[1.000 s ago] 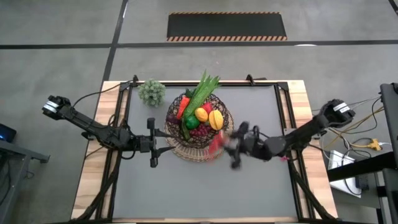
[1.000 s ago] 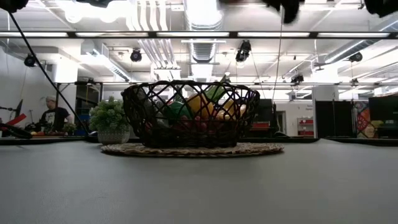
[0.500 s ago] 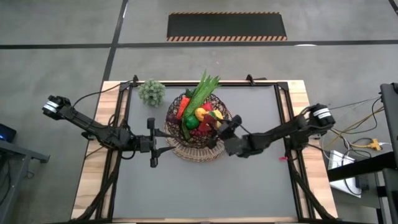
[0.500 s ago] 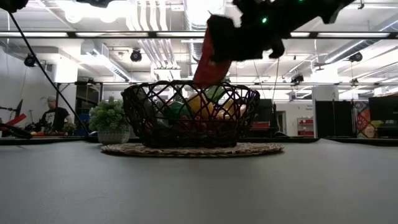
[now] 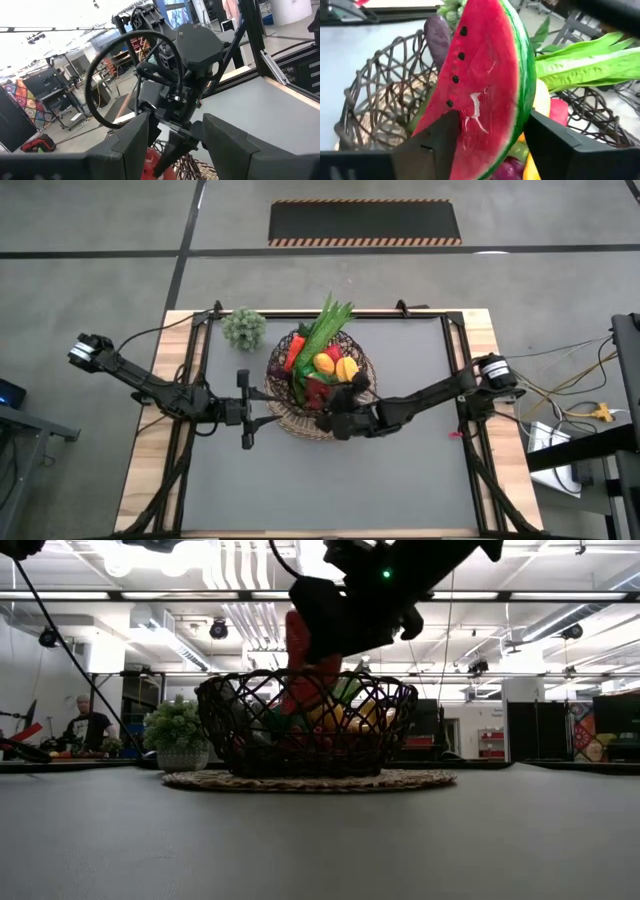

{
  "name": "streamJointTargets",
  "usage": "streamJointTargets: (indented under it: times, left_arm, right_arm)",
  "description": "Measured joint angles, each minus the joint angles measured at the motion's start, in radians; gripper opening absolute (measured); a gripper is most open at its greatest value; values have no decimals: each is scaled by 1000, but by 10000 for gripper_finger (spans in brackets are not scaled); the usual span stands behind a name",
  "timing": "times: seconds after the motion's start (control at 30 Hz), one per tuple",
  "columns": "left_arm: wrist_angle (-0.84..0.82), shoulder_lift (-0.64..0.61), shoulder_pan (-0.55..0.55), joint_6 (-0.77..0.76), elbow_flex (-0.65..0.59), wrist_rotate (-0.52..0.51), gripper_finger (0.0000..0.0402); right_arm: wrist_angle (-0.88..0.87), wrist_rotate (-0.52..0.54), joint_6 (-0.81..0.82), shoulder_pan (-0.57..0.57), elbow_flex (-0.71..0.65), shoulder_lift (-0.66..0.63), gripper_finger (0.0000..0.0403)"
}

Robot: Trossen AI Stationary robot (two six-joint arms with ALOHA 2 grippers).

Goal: Build produce basket
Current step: Put the red watermelon into the basket

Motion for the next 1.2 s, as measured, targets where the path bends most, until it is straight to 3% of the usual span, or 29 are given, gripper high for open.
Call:
streamJointTargets:
  times: [0.3,0.67,0.83,0.93,1.03,1.2]
  left_arm:
    - [-3,0,0,-1,0,0,171]
    - [-4,0,0,-1,0,0,171]
    - [-4,0,0,-1,0,0,171]
    - [-4,0,0,-1,0,0,171]
    - [-4,0,0,-2,0,0,171]
    - [-4,0,0,-2,0,0,171]
  right_arm:
    - [-19,-43,-5,0,9,-2,281]
    - [-180,-79,-3,0,61,-16,325]
    - [-227,-76,-16,0,89,-16,318]
    - [-290,-159,34,-8,128,-17,314]
    - [-329,-167,77,-16,148,-16,315]
    - [-319,-221,5,-14,149,-16,309]
